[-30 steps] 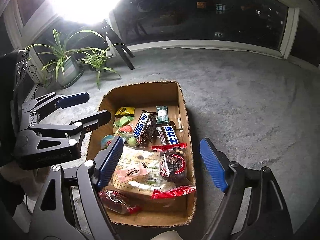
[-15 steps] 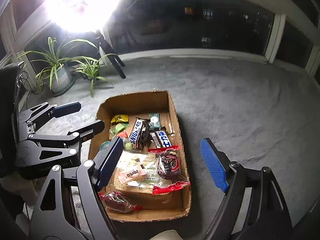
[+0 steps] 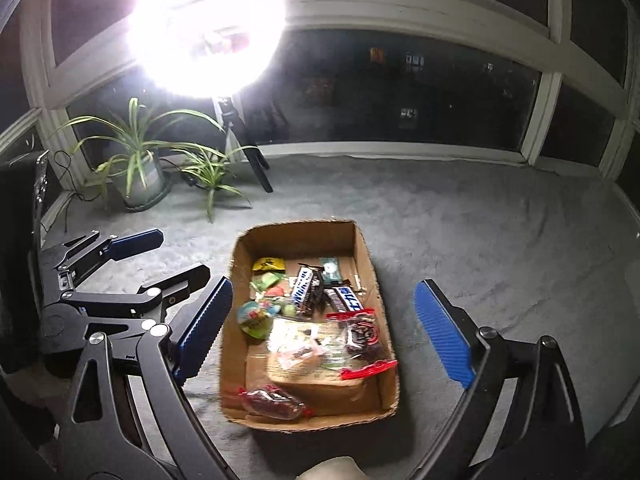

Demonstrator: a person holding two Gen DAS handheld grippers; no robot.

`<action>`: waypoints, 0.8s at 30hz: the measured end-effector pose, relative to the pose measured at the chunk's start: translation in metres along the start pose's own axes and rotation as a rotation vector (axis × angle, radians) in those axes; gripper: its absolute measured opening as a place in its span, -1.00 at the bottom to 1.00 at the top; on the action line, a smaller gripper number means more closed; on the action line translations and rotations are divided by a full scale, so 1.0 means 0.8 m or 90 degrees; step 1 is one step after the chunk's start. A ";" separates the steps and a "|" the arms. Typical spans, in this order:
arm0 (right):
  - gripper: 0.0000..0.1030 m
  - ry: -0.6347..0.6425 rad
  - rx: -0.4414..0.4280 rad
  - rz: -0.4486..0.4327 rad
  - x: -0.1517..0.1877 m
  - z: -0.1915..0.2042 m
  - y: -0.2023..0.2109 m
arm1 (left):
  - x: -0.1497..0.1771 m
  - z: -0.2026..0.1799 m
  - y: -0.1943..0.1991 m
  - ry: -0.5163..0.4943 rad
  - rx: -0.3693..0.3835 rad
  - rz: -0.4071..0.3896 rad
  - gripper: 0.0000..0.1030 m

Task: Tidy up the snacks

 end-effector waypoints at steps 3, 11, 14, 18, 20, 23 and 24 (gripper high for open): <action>0.83 -0.004 0.001 -0.006 0.002 0.007 0.008 | 0.004 0.007 0.021 0.009 -0.003 -0.014 0.39; 0.84 -0.011 0.002 -0.022 0.017 0.037 0.028 | 0.021 0.027 0.079 0.020 -0.025 -0.044 0.39; 0.84 -0.011 0.001 -0.023 0.026 0.052 0.034 | 0.030 0.039 0.105 0.032 -0.036 -0.058 0.39; 0.85 -0.012 0.005 -0.026 0.038 0.070 0.041 | 0.042 0.047 0.133 0.039 -0.055 -0.070 0.41; 0.85 -0.013 0.006 -0.027 0.045 0.080 0.045 | 0.050 0.051 0.143 0.042 -0.061 -0.073 0.50; 0.90 -0.009 0.014 -0.031 0.055 0.091 0.052 | 0.062 0.054 0.159 0.051 -0.065 -0.080 0.50; 0.94 -0.011 0.014 -0.032 0.058 0.093 0.053 | 0.065 0.055 0.164 0.054 -0.065 -0.082 0.50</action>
Point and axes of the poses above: each gripper's, at about its wrist camera, not at the fingertips, and y roughly against the way its jaws point, z to its left, x to its underside, the point moved 4 cm from there along -y, roughly the way its jaws point, and after that the axes turned 13 degrees about -y, right-handed, at the moved point
